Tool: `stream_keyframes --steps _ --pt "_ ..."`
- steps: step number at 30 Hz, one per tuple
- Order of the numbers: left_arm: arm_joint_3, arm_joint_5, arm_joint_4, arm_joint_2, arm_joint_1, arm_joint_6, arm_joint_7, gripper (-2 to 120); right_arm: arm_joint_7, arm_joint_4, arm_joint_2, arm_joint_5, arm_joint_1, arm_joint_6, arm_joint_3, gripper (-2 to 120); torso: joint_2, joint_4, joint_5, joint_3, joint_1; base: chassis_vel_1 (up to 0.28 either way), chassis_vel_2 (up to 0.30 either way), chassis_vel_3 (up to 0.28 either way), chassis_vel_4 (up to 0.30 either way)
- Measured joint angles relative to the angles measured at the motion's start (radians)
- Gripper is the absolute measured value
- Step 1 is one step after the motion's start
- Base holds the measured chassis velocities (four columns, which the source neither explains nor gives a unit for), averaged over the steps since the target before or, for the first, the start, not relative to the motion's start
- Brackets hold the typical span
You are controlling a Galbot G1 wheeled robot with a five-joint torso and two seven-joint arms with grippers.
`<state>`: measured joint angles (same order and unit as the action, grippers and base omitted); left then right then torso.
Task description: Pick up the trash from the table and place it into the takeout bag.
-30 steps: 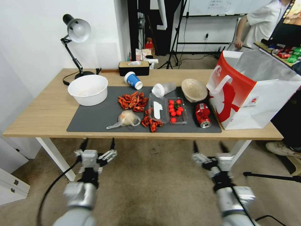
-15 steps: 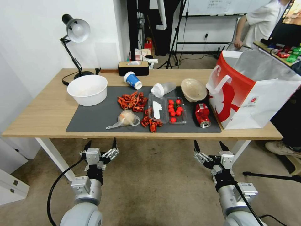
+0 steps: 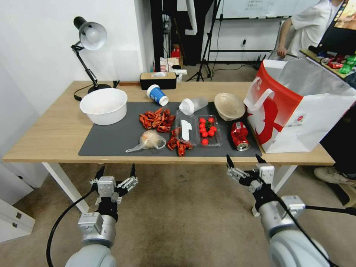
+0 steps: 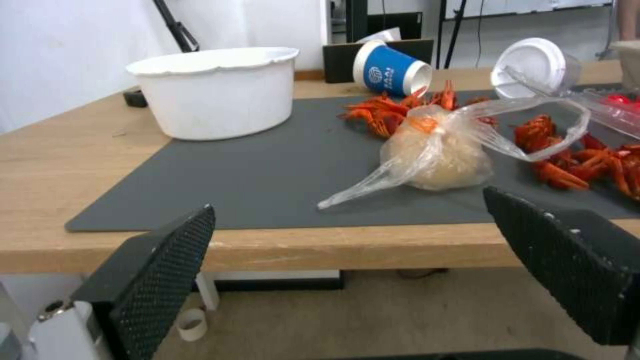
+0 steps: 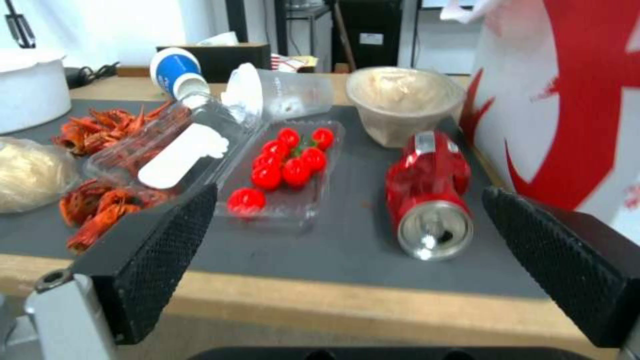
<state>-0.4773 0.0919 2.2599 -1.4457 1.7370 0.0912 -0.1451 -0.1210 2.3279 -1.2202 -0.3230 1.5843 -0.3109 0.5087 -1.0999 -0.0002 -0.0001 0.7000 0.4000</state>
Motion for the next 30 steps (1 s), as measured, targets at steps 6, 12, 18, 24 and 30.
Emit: stream_keyframes --steps 6,12,18,24,30 --pt "0.004 -0.019 -0.009 -0.004 0.003 0.005 0.003 100 -0.054 -0.057 0.107 -0.124 -0.168 -0.073 -0.009 100 0.000 0.0003 0.0003 0.000 0.000 0.000 0.000 0.000 0.000" --pt "0.011 -0.042 -0.013 -0.021 0.004 0.005 0.005 100 -0.104 -0.119 0.169 -0.206 -0.322 -0.142 -0.064 100 0.000 0.0002 0.0001 0.000 0.000 0.000 0.000 0.000 0.000" --pt "0.009 -0.077 -0.031 -0.040 0.005 0.003 0.016 100 -0.258 -0.252 0.224 -0.357 -0.568 -0.291 -0.189 100 0.000 0.0003 0.0000 0.000 0.000 0.000 0.000 0.000 0.000" --pt "0.007 -0.096 -0.044 -0.051 0.005 -0.003 0.020 100 -0.384 -0.349 0.205 -0.467 -0.709 -0.392 -0.264 100 0.000 0.0003 -0.0002 0.000 0.000 0.000 0.000 0.000 0.000" --pt "-0.009 -0.107 -0.047 -0.052 0.008 -0.009 0.020 100 -0.480 -0.419 0.185 -0.528 -0.784 -0.429 -0.313 100 0.000 0.0002 0.0000 0.000 0.000 0.000 0.000 0.000 0.000"
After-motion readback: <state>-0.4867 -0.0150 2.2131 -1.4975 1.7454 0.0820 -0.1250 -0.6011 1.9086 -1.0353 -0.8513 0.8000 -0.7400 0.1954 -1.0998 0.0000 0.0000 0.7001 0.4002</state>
